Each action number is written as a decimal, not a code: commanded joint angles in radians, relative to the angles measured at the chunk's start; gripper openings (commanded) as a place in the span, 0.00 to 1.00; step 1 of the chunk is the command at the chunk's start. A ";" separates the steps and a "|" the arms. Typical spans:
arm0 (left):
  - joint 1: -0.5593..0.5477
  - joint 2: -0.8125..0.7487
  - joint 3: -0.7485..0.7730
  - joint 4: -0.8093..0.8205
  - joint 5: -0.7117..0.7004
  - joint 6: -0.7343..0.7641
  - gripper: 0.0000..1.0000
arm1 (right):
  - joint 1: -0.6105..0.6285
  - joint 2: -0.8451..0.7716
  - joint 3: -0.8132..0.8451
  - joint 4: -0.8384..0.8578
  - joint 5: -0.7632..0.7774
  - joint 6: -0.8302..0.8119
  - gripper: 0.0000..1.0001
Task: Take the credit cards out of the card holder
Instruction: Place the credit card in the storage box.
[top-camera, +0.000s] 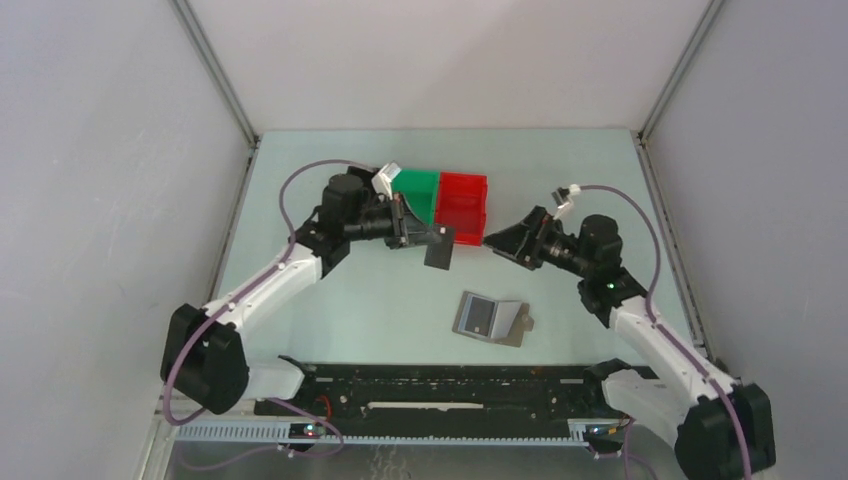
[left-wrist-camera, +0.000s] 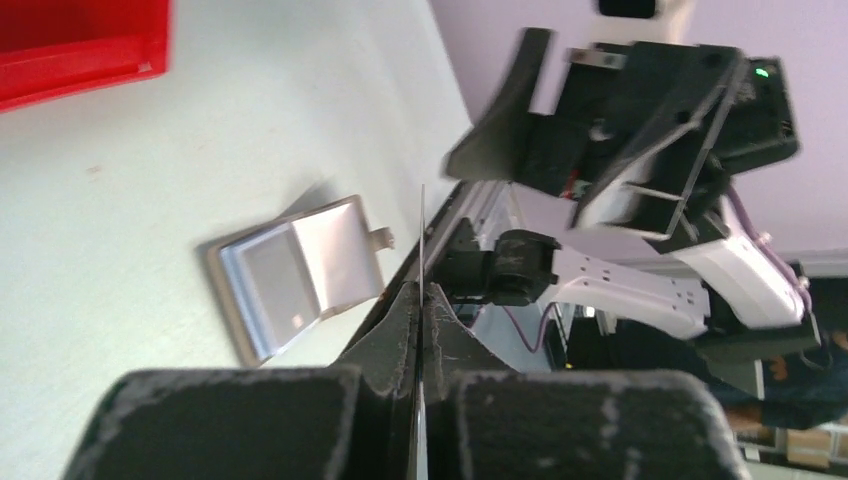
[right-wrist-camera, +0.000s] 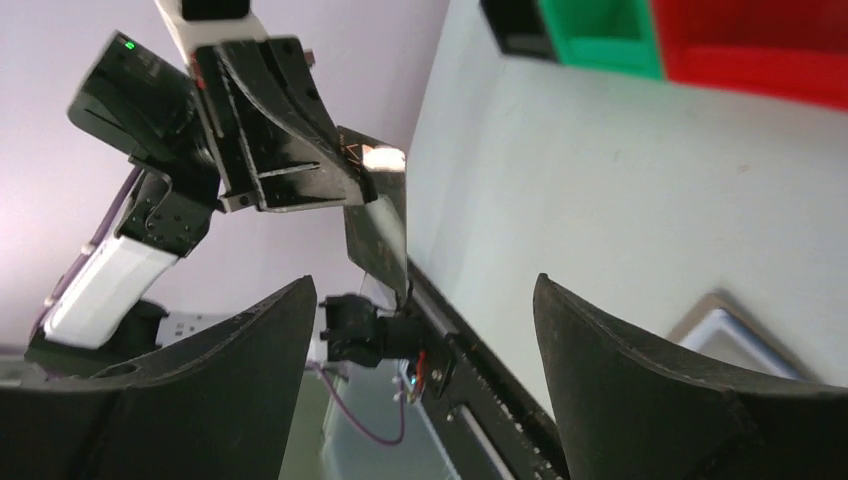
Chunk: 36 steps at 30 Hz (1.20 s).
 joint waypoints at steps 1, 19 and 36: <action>0.111 -0.014 0.134 -0.302 0.021 0.250 0.00 | -0.108 -0.135 0.005 -0.222 0.036 -0.090 0.90; 0.514 0.387 0.638 -0.667 -0.127 0.567 0.00 | -0.186 -0.338 -0.002 -0.533 0.073 -0.191 0.91; 0.516 0.685 1.091 -1.021 -0.221 0.812 0.00 | -0.187 -0.311 -0.002 -0.505 0.061 -0.184 0.89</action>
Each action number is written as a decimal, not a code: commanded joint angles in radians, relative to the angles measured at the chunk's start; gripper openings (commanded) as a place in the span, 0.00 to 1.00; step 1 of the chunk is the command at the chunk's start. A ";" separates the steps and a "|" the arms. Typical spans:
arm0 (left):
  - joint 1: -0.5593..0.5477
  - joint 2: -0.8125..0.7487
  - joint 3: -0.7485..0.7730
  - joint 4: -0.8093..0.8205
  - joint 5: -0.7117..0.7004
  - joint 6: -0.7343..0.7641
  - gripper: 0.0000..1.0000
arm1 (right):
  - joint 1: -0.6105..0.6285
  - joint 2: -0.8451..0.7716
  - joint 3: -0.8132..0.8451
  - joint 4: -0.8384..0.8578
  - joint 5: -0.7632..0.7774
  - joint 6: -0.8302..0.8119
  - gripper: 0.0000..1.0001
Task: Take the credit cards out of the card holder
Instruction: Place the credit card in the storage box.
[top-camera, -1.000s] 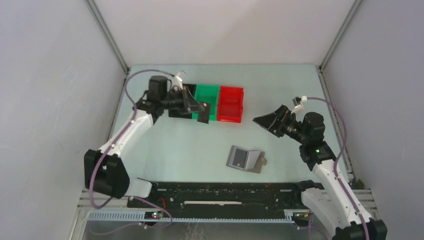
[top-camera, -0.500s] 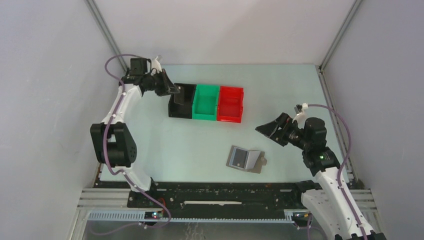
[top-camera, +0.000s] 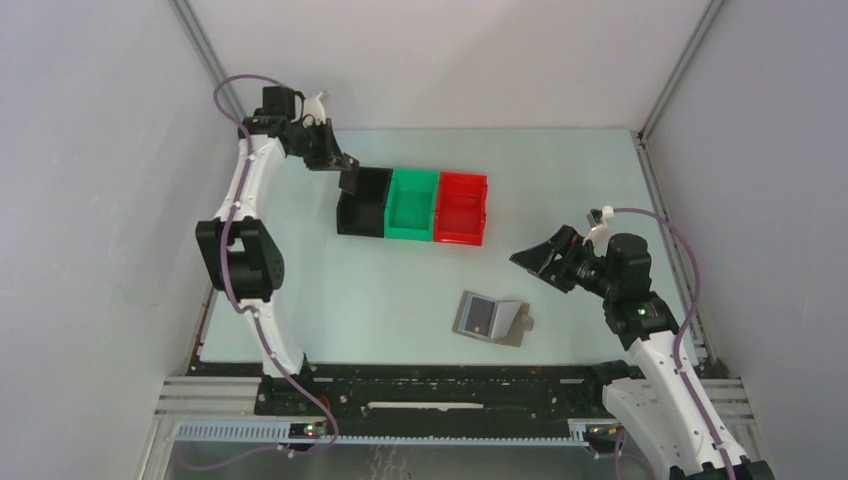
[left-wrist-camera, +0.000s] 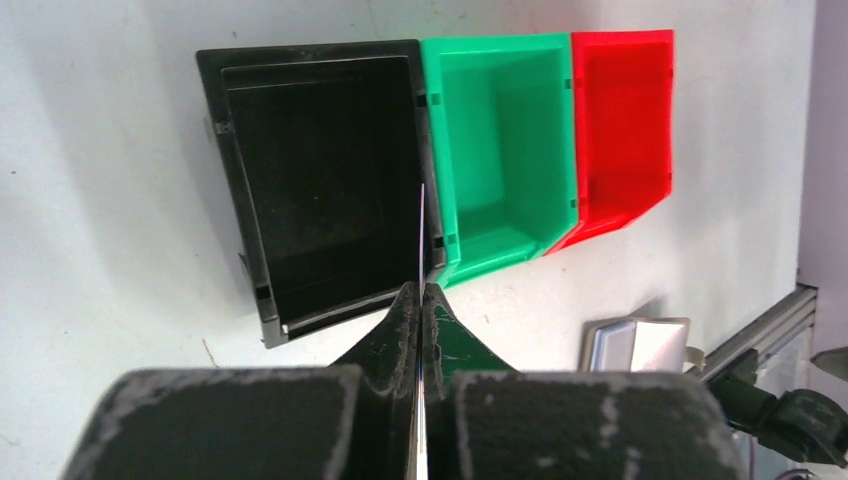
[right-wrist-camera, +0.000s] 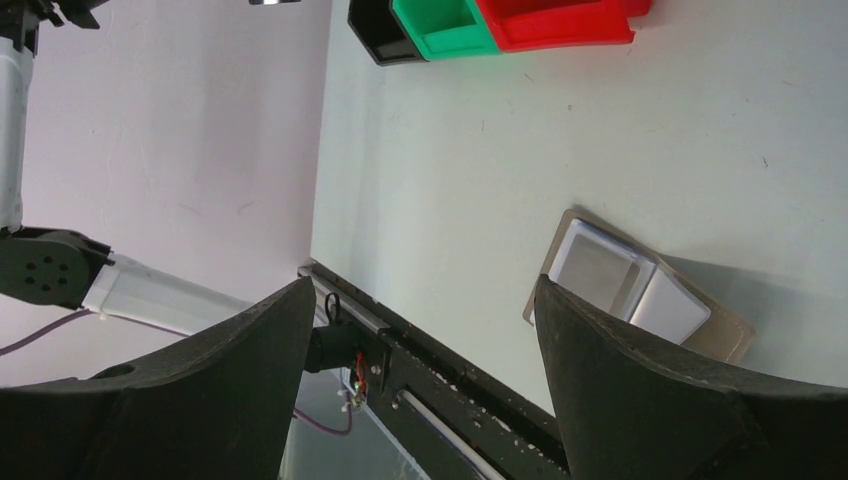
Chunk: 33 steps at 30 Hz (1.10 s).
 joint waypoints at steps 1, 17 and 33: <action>0.005 0.065 0.106 -0.101 -0.042 0.082 0.00 | -0.005 0.006 -0.001 0.022 -0.015 -0.017 0.89; -0.014 0.274 0.115 0.124 -0.085 -0.060 0.00 | -0.002 0.010 -0.001 0.030 0.000 -0.001 0.87; -0.053 0.361 0.134 0.175 -0.107 -0.121 0.10 | -0.001 0.012 -0.001 0.012 0.026 0.005 0.86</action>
